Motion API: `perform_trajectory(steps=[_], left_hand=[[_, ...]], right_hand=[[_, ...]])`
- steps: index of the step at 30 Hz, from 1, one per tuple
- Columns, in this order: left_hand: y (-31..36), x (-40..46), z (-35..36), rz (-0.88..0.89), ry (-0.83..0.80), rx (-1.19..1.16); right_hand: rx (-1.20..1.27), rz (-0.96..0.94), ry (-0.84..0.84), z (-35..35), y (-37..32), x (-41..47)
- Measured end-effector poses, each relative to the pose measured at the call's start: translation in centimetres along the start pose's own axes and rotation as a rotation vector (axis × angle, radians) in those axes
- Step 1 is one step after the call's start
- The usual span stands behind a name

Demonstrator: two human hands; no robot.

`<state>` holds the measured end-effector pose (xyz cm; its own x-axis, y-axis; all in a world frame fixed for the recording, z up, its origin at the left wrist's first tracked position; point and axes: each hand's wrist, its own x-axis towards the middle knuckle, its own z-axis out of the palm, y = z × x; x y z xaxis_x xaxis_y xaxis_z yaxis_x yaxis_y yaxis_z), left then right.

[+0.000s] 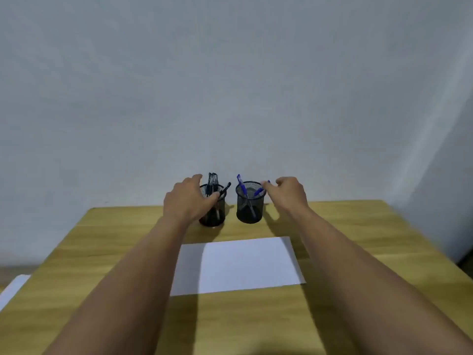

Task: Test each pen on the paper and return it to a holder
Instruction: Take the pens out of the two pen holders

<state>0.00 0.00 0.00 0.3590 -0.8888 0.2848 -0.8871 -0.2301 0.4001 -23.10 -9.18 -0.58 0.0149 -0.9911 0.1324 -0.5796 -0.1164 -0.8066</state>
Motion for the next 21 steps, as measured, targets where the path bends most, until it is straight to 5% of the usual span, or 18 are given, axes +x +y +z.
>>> perform_trajectory(steps=[6, 13, 21], left_hand=[[0.5, 3.7, 2.9, -0.072, -0.12, -0.052], [0.3, 6.1, 3.3, -0.114, -0.084, -0.134], [-0.5, 6.8, 3.9, -0.091, -0.059, -0.223]], right_hand=[[-0.11, 0.108, -0.02, 3.2, 0.4, 3.6], [-0.309, -0.206, 0.114, 5.1, -1.2, 5.2], [-0.379, -0.208, -0.093, 6.8, -3.0, 6.6]])
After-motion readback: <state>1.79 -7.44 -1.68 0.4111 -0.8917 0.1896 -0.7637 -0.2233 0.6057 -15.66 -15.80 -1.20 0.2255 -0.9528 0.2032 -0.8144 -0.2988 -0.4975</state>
